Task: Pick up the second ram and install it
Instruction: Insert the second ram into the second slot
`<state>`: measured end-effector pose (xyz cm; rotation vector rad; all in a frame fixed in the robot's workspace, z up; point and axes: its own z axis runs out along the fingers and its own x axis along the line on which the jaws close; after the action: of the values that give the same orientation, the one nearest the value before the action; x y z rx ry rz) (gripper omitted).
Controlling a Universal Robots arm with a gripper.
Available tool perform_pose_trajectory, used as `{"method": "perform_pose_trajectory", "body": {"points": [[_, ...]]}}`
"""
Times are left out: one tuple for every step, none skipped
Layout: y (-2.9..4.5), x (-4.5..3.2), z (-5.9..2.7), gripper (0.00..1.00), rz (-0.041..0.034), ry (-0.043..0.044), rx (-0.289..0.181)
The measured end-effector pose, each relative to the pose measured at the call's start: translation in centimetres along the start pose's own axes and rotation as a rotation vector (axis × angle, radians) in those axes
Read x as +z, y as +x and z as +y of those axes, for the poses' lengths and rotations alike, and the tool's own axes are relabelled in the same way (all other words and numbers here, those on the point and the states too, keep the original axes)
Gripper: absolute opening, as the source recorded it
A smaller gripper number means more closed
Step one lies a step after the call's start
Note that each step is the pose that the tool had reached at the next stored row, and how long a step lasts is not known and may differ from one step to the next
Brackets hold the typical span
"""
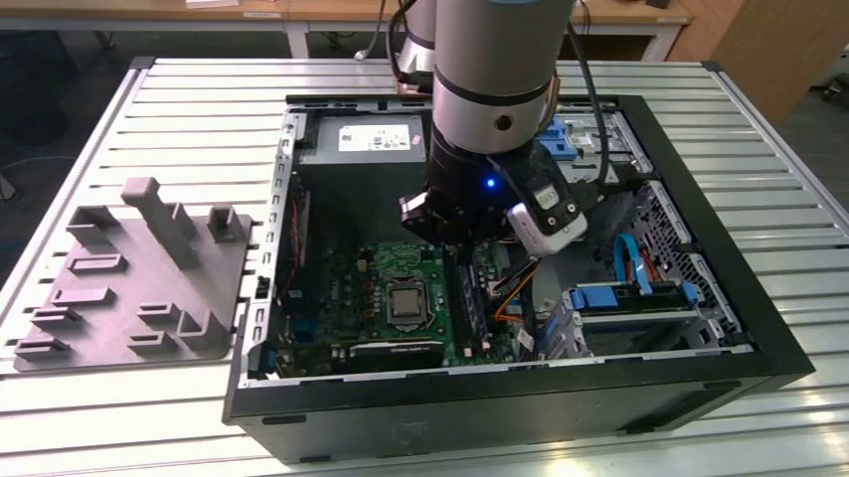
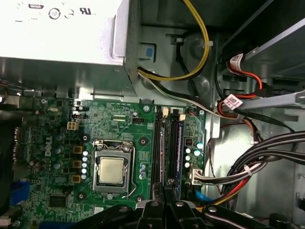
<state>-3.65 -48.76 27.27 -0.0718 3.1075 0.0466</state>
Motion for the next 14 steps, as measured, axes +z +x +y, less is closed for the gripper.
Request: {"method": "perform_pose_trajectory", "body": {"points": [[0.00, 0.13, 0.00, 0.12, 0.0000, 0.0000, 0.000], [0.01, 0.28, -0.01, 0.12, 0.0000, 0.0000, 0.000], [0.01, 0.41, -0.01, 0.12, 0.0000, 0.0000, 0.000], [0.02, 0.53, -0.02, 0.12, 0.0001, 0.0000, 0.000], [0.02, 0.64, -0.02, 0.12, 0.0000, 0.0000, 0.000], [0.02, 0.74, -0.02, 0.12, 0.0000, 0.0000, 0.000], [0.03, 0.82, -0.02, 0.12, 0.0000, 0.0001, 0.000], [0.03, 0.89, -0.03, 0.12, 0.0000, 0.0000, 0.000], [0.03, 0.97, -0.03, 0.12, 0.0000, 0.0000, 0.000], [0.04, 1.06, -0.03, 0.12, 0.0000, 0.0000, 0.000], [0.04, 1.19, -0.04, 0.12, 0.0000, 0.0001, 0.000], [0.05, 1.37, -0.04, 0.12, 0.0000, 0.0000, 0.000], [0.05, 1.55, -0.05, 0.12, 0.0000, -0.0001, 0.000], [0.06, 1.73, -0.05, 0.12, 0.0000, 0.0000, 0.000]]}}
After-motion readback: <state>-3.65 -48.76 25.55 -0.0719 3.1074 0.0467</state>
